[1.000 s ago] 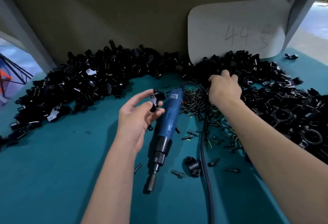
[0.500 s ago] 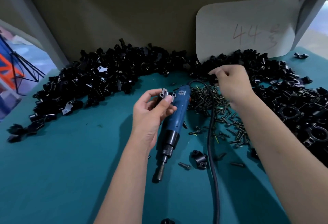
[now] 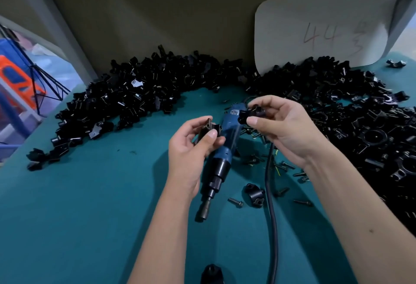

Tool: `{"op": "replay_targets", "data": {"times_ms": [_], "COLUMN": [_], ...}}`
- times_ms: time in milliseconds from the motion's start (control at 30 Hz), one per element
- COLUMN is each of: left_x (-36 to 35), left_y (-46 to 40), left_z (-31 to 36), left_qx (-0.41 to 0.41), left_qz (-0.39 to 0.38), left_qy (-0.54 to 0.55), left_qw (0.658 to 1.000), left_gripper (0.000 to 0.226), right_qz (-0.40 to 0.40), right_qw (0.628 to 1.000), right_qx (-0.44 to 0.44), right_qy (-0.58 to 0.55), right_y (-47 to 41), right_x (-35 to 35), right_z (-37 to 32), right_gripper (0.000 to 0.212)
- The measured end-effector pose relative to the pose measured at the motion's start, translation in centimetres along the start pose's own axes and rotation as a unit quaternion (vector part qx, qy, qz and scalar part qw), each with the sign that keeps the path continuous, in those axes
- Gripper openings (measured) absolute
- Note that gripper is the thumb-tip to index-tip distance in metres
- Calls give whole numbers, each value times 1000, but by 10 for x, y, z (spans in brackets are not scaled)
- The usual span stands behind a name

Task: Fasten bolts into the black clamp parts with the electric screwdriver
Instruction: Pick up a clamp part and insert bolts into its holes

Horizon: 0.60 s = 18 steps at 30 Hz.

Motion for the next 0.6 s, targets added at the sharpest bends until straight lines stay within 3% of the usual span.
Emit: {"op": "replay_targets", "data": {"times_ms": [133, 300, 433, 500, 600], "left_x": [-8, -9, -6, -10, -20], "left_y": [-5, -11, -16, -16, -16], "left_z": [3, 5, 7, 4, -3], "left_qx": [-9, -23, -22, -4, 13], "left_qz": [-26, -8, -4, -24, -46], "left_qy": [18, -10, -12, 20, 52], "left_qw": [999, 1000, 1000, 1000, 998], "left_gripper": [21, 9, 11, 14, 16], "right_qz": [13, 35, 104, 99, 63], "right_qw": [997, 989, 989, 991, 996], "right_qx": [42, 38, -19, -22, -3], "right_qy": [-63, -140, -108, -85, -58], "right_y": [2, 2, 3, 2, 1], "right_x": [-4, -6, 9, 11, 7], "right_z": [3, 9, 24, 26, 20], "right_gripper": [19, 26, 22, 8, 9]}}
Point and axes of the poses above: each hand's wrist, its own y-axis away from the middle knuckle, its own x-axis out of the back of the hand, z = x × y, the point moved 9 cm from there along -y, towards the middle knuckle, and after that the axes turned 13 degrees about x, right-handed, at the moved point
